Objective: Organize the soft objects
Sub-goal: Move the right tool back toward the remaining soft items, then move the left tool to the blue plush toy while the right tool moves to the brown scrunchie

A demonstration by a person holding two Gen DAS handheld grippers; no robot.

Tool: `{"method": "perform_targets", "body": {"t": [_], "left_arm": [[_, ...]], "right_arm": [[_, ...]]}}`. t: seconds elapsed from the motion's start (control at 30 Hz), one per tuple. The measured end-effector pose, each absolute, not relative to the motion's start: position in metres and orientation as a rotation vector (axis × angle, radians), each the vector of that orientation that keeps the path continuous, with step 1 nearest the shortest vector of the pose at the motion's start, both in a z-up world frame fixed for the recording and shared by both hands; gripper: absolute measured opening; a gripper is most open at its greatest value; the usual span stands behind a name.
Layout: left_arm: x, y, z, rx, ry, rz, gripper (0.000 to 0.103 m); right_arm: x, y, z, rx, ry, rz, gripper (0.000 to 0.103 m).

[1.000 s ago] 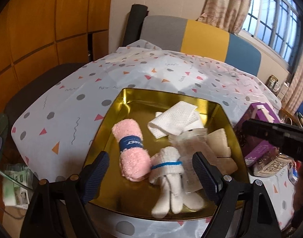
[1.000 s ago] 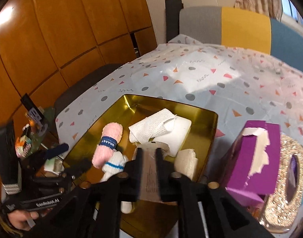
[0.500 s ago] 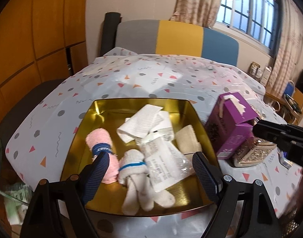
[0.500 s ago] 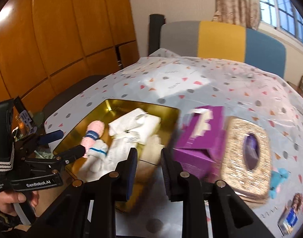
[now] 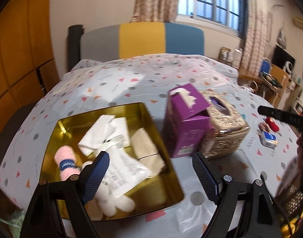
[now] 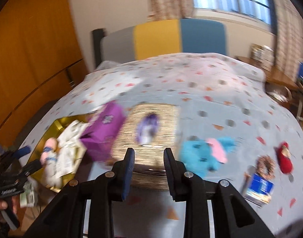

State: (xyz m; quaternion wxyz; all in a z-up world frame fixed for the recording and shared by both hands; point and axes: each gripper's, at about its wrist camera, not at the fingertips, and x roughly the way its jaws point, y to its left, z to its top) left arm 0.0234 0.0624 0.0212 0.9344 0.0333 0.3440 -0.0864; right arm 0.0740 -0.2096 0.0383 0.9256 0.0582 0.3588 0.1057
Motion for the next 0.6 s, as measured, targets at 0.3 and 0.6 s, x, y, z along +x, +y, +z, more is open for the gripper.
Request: {"method": "perform_targets", "body": {"t": [0.3,0.6], "left_arm": [[0.025,0.008,0.030,0.154,0.690,-0.304,0.086],[0.029,-0.057,0.050,0.222,0.660,-0.499,0.086]], "right_arm": [[0.068,-0.314,0.035,0.298,0.723,-0.038,0.030],[0.058,-0.398,0.021,0.435,0.670,-0.282,0.031]]}}
